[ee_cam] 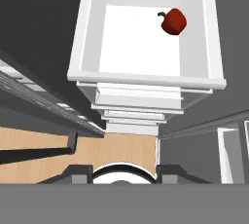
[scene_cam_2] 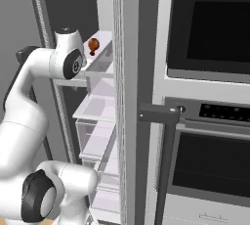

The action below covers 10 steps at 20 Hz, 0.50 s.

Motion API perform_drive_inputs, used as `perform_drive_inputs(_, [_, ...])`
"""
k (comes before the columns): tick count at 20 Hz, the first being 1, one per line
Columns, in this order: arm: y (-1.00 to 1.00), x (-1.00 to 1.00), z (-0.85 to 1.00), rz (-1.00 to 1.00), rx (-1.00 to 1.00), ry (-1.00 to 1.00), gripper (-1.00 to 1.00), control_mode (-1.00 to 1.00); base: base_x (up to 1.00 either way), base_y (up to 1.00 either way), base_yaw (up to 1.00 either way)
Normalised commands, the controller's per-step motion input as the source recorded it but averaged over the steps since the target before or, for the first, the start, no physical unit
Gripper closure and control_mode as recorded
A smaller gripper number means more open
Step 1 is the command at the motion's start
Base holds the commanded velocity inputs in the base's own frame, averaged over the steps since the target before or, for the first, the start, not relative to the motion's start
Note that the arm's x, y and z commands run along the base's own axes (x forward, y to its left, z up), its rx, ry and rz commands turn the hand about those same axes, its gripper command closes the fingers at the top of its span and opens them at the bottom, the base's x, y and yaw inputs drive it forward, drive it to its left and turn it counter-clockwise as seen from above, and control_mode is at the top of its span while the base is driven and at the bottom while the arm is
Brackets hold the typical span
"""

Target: Place one bell pepper and one chicken drumstick in each tupperware on the nearby counter, to pack two identical lunches.

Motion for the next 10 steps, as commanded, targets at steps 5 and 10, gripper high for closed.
perform_drive_inputs(5, [0.00,-0.33,0.00,0.00,0.00,-0.04,-1.00,-1.00,0.00,0.00,0.00])
perform_drive_inputs(10, [0.08,-0.65,0.07,0.00,0.00,-0.33,-1.00,-1.00,0.00,0.00,0.00])
